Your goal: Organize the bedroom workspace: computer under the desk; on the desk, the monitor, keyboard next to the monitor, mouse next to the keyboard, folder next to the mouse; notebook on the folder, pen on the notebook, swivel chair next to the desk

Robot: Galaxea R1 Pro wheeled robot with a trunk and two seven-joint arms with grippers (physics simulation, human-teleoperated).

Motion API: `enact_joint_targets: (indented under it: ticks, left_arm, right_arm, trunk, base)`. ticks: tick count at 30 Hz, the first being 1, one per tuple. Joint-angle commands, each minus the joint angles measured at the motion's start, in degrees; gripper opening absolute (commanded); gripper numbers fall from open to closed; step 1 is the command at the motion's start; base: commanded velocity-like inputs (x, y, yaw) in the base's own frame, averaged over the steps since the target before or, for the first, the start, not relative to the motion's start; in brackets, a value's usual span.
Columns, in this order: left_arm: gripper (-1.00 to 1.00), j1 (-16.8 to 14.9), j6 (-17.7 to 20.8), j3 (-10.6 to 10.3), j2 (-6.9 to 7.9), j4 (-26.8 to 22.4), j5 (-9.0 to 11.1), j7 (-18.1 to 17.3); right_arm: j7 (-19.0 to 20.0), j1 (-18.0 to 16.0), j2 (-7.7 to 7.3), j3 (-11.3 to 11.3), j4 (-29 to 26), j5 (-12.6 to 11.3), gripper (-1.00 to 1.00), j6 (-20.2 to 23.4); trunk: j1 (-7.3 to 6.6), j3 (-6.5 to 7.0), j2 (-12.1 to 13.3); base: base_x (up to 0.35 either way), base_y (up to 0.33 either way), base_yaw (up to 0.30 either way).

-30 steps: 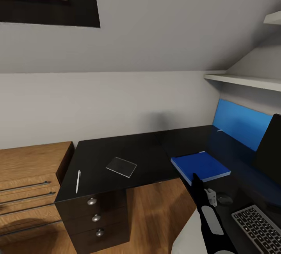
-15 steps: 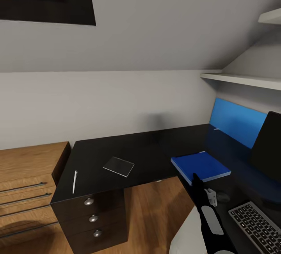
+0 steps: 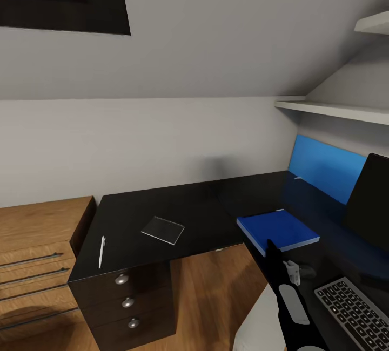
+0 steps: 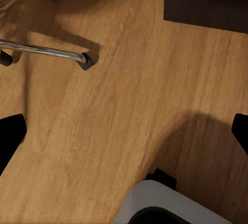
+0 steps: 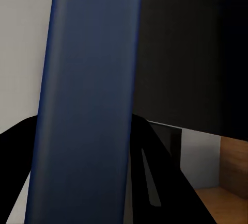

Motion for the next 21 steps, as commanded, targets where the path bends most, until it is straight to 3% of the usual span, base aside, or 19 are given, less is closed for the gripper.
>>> enact_joint_targets:
  ticks: [1, 21]
  left_arm:
    - [1.00, -0.02, -0.05, -0.49, 0.03, -0.05, 0.10, 0.49]
    - [1.00, -0.02, -0.05, -0.51, -0.03, -0.07, 0.10, 0.49]
  right_arm:
    - [0.35, -0.05, 0.05, -0.14, 0.04, -0.60, -1.00, -0.02]
    - [0.73, -0.02, 0.07, -0.16, -0.25, -0.67, -1.00, 0.30]
  trunk:
    - [0.00, -0.07, -0.04]
    - [0.00, -0.07, -0.04]
  base:
    - [0.000, 0.000, -0.023]
    - [0.000, 0.000, -0.018]
